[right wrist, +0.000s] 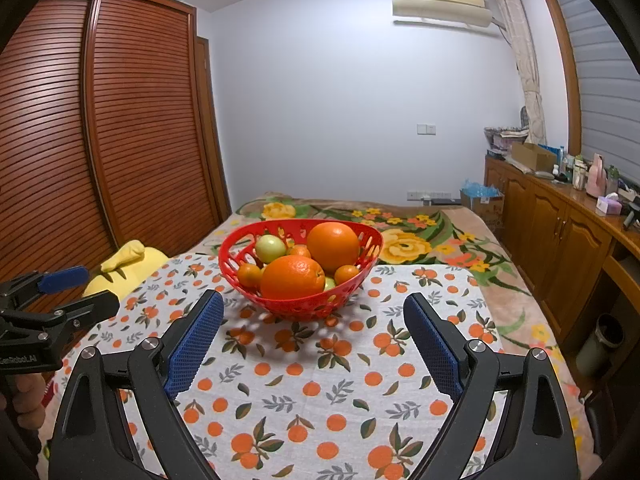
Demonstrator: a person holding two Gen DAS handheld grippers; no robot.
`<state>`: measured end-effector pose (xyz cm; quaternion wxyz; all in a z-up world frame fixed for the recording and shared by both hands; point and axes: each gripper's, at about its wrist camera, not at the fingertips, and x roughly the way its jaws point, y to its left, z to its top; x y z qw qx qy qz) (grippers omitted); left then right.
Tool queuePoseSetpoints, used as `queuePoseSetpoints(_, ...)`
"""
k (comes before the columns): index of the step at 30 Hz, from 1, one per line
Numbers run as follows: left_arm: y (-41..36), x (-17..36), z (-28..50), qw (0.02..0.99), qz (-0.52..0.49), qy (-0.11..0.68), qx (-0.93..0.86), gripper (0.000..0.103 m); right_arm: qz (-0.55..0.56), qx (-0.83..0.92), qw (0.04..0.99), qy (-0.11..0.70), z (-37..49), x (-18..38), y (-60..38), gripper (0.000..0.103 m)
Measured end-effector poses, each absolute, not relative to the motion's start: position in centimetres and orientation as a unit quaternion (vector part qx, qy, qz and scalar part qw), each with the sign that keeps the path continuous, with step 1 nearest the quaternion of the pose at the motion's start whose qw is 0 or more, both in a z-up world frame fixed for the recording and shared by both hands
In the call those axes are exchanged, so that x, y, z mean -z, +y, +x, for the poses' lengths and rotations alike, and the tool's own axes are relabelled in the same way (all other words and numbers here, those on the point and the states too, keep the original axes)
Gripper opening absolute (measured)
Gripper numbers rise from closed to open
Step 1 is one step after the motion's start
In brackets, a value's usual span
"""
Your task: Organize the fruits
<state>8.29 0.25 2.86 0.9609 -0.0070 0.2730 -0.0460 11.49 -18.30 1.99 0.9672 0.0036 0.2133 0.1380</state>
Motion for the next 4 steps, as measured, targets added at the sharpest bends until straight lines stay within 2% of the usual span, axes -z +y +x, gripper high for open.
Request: queuePoseSetpoints(4, 0.29, -2.86, 8.28, 0.961, -0.008, 0.273, 0.046, 0.086, 0.003, -0.138, 0.967, 0.213, 11.50, -1.98, -18.32, 0.093)
